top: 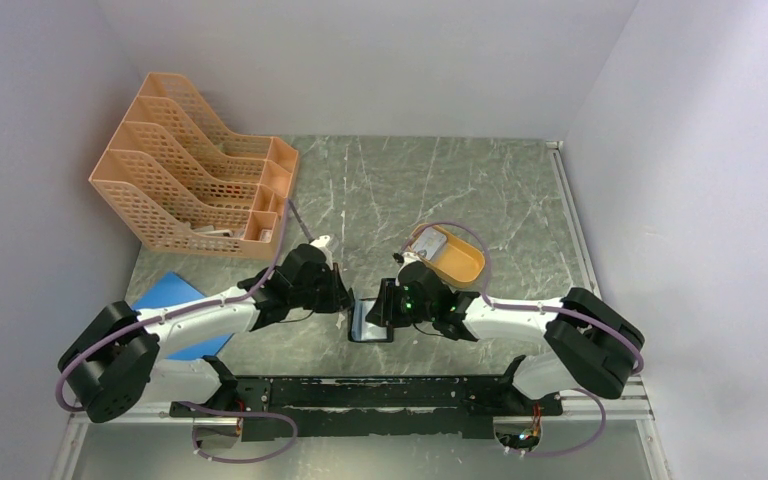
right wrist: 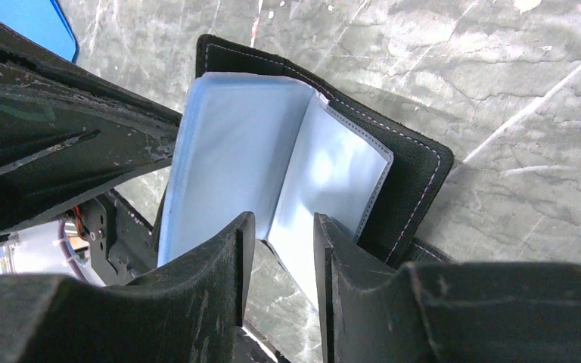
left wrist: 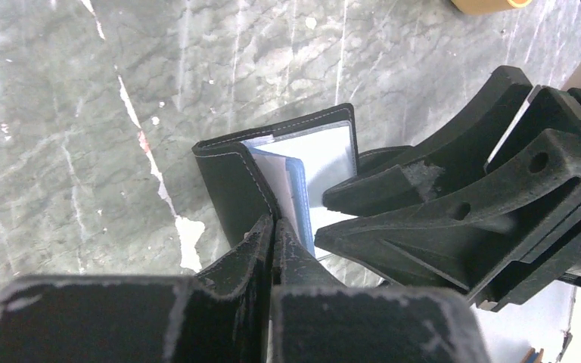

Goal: Put the credit cards into the card holder
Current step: Open the card holder at the center of the board.

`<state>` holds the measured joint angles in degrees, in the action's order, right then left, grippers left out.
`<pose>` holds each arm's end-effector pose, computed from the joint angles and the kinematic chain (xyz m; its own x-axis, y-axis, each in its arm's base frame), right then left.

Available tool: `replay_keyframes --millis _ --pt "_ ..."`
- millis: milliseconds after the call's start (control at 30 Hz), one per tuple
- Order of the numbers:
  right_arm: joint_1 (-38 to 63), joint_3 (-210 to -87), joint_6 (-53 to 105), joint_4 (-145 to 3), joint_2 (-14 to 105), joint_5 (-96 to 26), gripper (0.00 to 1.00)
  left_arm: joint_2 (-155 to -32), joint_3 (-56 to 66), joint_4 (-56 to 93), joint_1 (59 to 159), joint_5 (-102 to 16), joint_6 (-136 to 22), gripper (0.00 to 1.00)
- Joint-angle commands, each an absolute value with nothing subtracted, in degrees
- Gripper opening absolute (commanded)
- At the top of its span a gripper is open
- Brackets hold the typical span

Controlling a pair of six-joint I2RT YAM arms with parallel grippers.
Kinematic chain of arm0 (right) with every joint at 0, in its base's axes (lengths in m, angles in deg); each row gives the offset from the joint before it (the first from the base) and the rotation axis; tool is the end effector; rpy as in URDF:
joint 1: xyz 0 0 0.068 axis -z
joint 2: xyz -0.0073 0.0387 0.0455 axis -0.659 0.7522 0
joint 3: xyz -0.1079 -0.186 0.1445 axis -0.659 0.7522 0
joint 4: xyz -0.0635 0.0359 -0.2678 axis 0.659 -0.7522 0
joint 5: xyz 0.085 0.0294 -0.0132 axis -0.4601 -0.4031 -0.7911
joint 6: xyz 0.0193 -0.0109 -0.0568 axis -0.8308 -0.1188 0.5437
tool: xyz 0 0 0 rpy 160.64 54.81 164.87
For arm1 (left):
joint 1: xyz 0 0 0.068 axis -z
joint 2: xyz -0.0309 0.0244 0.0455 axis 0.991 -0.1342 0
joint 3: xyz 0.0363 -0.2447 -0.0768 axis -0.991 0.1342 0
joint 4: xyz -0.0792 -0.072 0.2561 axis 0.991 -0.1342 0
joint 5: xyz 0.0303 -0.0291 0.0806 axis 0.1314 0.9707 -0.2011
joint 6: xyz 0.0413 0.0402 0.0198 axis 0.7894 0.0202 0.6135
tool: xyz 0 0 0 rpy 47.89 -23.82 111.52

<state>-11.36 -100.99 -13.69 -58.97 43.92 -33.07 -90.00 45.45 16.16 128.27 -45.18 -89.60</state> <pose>0.1647 0.2230 0.1170 -0.8734 0.0432 -0.4851 -0.2977 0.7410 0.6019 0.1852 -0.1986 0.1480 -0.8627 -0.1029 -0.4951 0.2369 0.7827 -0.5755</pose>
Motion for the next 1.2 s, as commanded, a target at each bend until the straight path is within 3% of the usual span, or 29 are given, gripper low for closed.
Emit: replay_keyframes --millis 0,167,300,533,967,1167 --pt "-11.2 -101.9 -14.3 -58.6 44.3 -32.5 0.38 -88.7 44.3 12.0 128.6 -48.9 -88.0 0.05" --pt "-11.2 -102.2 -14.2 -59.4 40.0 -31.8 0.40 -88.7 44.4 12.4 128.6 -48.4 -87.9 0.05" --pt "-11.2 -102.5 -14.3 -57.9 37.0 -34.9 0.47 -89.1 44.3 13.3 128.6 -47.8 -87.9 0.05" --pt "-11.3 -106.0 -14.7 -56.9 41.9 -40.2 0.54 -89.9 44.3 15.0 128.6 -46.5 -88.2 0.05" --pt "-11.3 -107.3 -14.6 -58.9 47.3 -40.0 0.50 -90.5 44.8 15.9 128.6 -45.8 -88.4 0.05" --pt "-11.3 -107.2 -14.7 -62.0 48.0 -37.6 0.40 -90.8 44.5 15.4 128.6 -46.1 -88.1 0.05"
